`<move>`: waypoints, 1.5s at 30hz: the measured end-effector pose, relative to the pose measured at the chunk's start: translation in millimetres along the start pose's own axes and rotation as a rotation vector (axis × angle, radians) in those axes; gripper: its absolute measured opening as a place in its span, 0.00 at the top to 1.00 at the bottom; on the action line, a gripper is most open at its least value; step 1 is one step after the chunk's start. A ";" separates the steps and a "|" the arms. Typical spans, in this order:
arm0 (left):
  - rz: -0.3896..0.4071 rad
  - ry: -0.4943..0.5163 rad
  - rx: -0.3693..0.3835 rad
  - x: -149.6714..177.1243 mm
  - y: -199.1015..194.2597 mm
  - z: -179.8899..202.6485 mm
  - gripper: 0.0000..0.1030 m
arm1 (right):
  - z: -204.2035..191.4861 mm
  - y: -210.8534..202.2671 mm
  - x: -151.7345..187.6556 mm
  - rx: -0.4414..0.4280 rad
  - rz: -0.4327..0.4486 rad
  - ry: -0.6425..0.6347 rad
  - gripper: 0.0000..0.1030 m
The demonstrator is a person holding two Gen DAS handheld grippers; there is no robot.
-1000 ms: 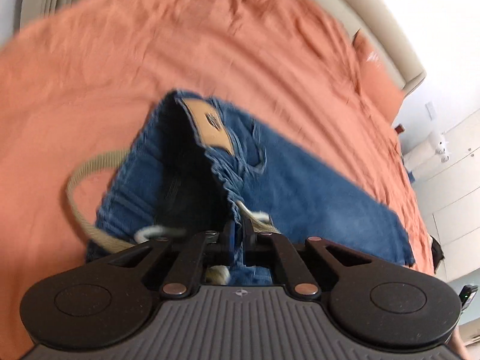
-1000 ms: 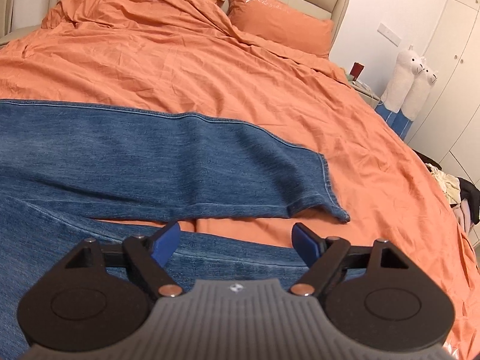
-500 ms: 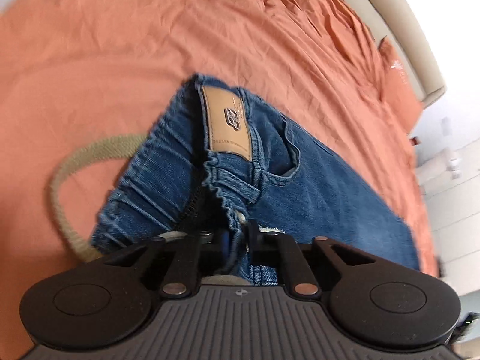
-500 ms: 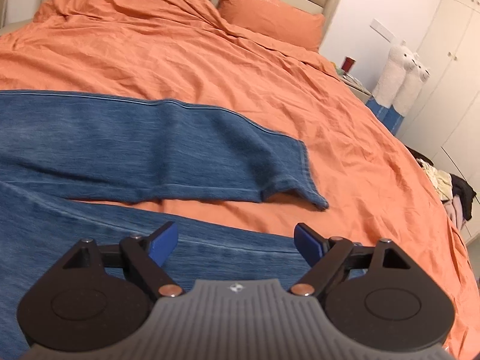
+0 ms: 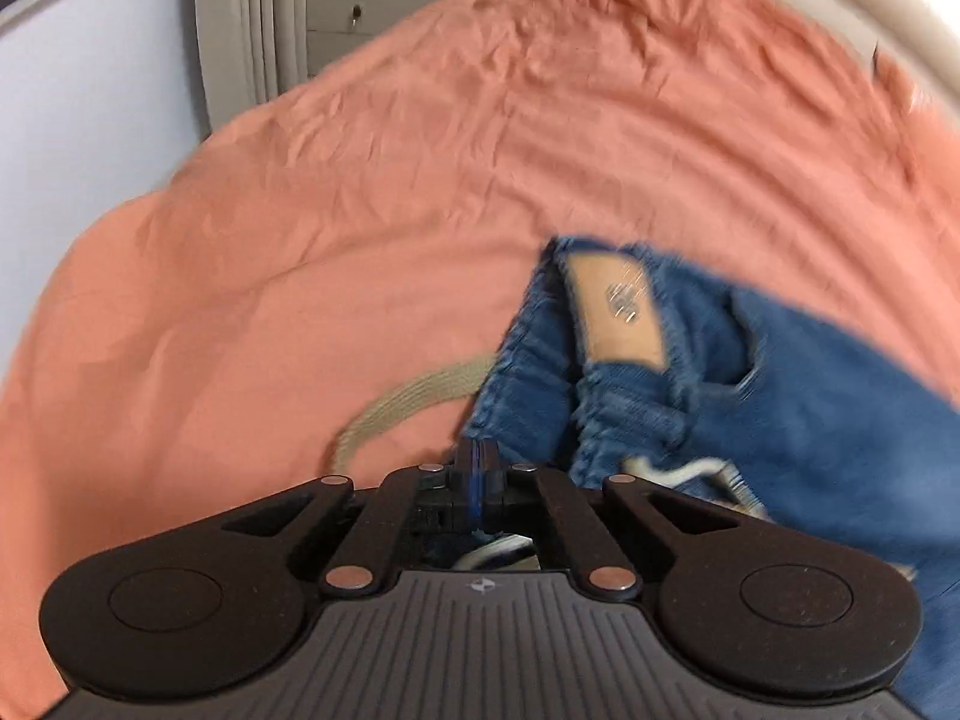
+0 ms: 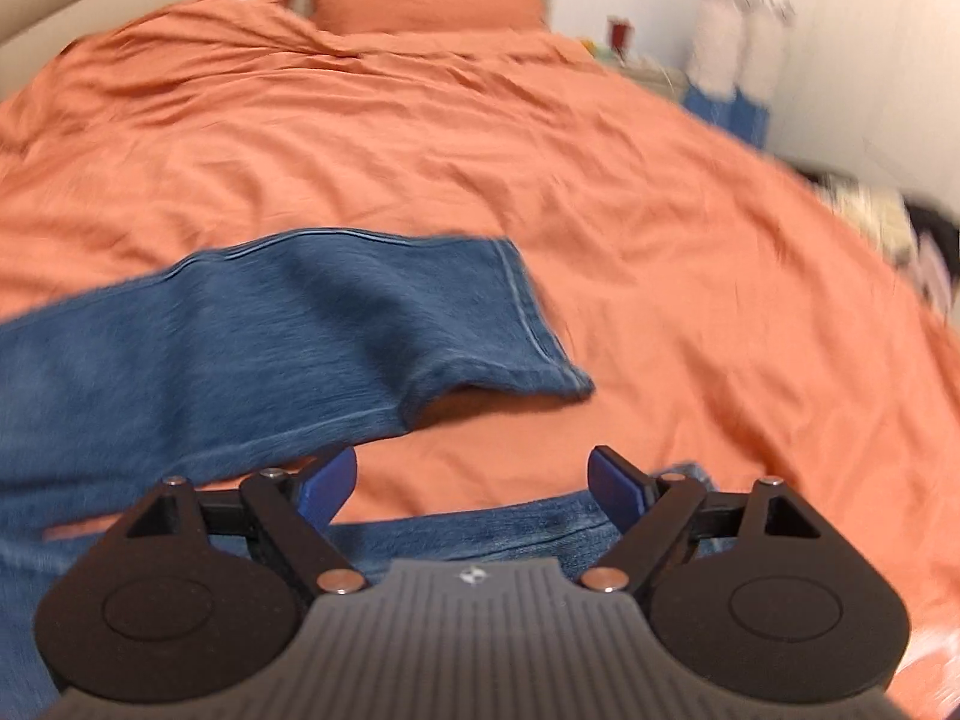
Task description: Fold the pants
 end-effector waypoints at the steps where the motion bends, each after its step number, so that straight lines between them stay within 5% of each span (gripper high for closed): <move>1: 0.022 -0.013 0.013 -1.5 -2.2 -0.2 1.00 | 8.4 6.1 -4.1 0.001 -0.005 0.036 0.23; 7: 0.053 -0.141 0.134 -25.2 0.5 14.4 0.95 | 57.9 47.2 -38.2 -0.009 0.001 0.226 0.23; 12: 0.002 -0.065 0.083 -28.8 26.7 46.1 0.95 | 60.9 87.4 -73.9 -0.084 0.003 0.241 0.31; 18: -0.045 -0.085 0.004 -23.5 50.2 50.6 0.95 | 45.0 143.4 -111.0 -0.164 -0.021 0.215 0.36; 22: -0.063 -0.090 -0.024 -23.1 58.6 51.9 0.94 | 44.5 175.3 -120.4 -0.202 -0.048 0.213 0.51; 24: -0.071 -0.089 -0.041 -23.0 61.6 54.2 0.94 | 43.5 182.2 -123.3 -0.261 -0.055 0.213 0.68; 25: -0.074 -0.083 -0.048 -23.9 63.5 54.8 0.94 | 40.5 181.8 -125.4 -0.301 -0.065 0.194 0.92; 27: -0.080 -0.068 -0.064 -24.1 65.5 57.6 0.94 | 29.6 170.4 -133.6 -0.274 -0.007 0.058 0.98; 33: -0.077 -0.039 -0.108 -23.3 65.3 66.1 0.94 | 39.3 163.9 -160.4 -0.022 0.110 -0.047 1.00; 40: -0.017 -0.017 -0.109 -22.5 39.4 74.1 0.84 | 70.4 136.7 -136.4 -0.113 0.027 0.034 0.98; 45: 0.000 0.135 -0.080 -14.0 -0.1 88.7 0.84 | 78.8 82.4 -94.6 -0.171 -0.004 -0.025 0.91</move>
Point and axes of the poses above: each gripper's, at about its wrist camera, not at the fingertips, and y roughly the way its jaws point, z to its right, x to its underside, the point moved 2 cm from there along y, roughly the way its jaws point, and after that the axes turned 4 degrees about y, right-handed, at the moved point
